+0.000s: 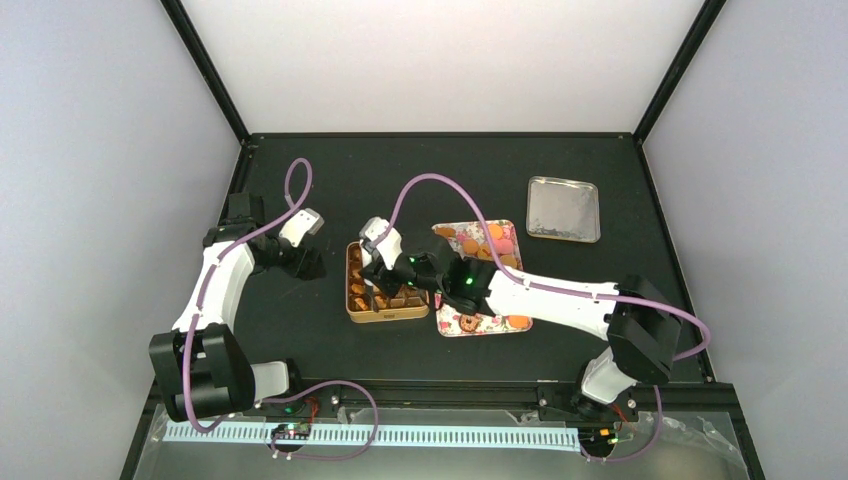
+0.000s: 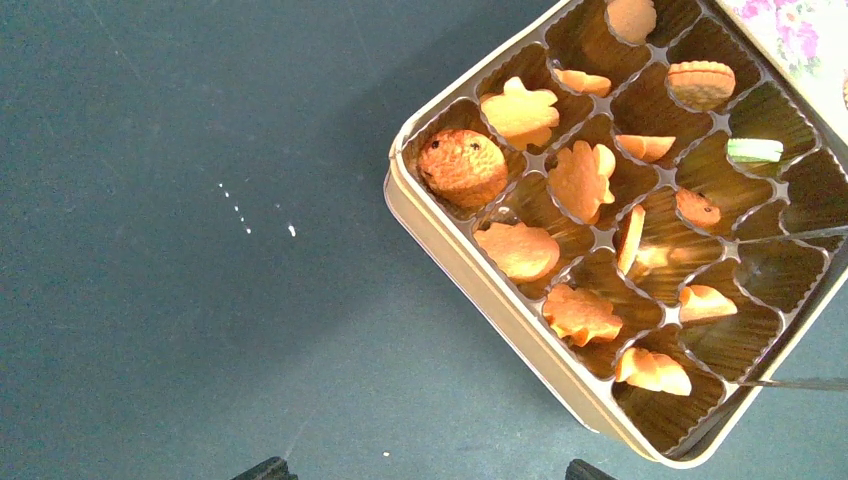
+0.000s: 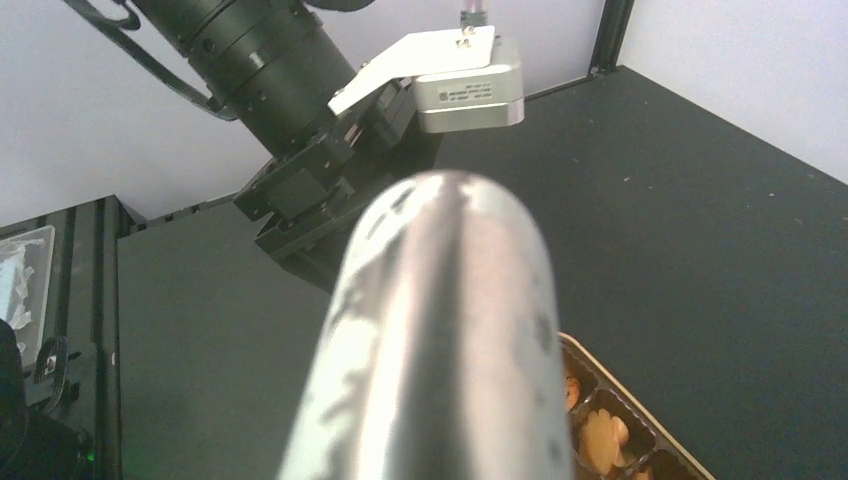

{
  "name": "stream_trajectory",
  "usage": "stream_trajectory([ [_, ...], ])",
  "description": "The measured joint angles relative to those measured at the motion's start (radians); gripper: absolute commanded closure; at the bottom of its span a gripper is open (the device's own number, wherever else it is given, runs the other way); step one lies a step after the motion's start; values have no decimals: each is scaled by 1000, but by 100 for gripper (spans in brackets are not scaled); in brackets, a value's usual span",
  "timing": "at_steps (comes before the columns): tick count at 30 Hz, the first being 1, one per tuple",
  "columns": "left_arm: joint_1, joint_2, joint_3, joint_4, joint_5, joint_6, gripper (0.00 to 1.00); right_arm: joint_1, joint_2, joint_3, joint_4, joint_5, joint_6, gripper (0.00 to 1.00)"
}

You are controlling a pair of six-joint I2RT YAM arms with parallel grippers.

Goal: Pack the cookies
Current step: Place the fake cookies in the empty pocket of the box, then pick up the fake cookies from the plate.

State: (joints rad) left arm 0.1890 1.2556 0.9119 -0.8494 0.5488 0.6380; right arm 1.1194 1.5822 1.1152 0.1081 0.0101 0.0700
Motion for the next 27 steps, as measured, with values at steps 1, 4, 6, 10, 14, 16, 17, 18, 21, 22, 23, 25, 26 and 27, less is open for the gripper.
stream_trajectory([
  [1,0,0,0,0,1,0,28,-5,0,6,-7,-6,0,63],
  [4,0,-5,0,0,1,0,28,-19,-6,29,-29,-13,-2,64],
  [6,1,-11,0,-1,2,0,28,-35,-22,36,-40,-15,-3,64],
  [10,2,-13,0,-1,2,2,28,-116,-86,38,-63,-19,-3,63],
  [14,2,-13,0,-1,2,2,28,-253,-140,39,-80,-9,0,58],
  [16,2,-13,0,-1,2,2,28,-327,-144,39,-87,2,0,57],
  [17,2,-13,0,-1,2,2,28,-365,-142,38,-94,11,0,57],
  [18,2,-13,0,-1,2,2,28,-399,-138,36,-101,17,-1,57],
  [21,2,-13,0,-2,2,2,28,-475,-118,34,-114,32,-6,55],
  [22,2,-13,0,-2,2,2,28,-498,-106,32,-114,37,-10,55],
  [23,2,-13,0,-2,2,2,28,-510,-95,32,-116,39,-13,55],
  [25,2,-13,0,-3,2,2,28,-523,-74,32,-115,42,-20,54],
  [26,2,-13,0,-3,2,2,28,-525,-64,32,-115,42,-24,54],
  [27,2,-13,0,-3,2,2,28,-526,-52,32,-115,45,-29,54],
])
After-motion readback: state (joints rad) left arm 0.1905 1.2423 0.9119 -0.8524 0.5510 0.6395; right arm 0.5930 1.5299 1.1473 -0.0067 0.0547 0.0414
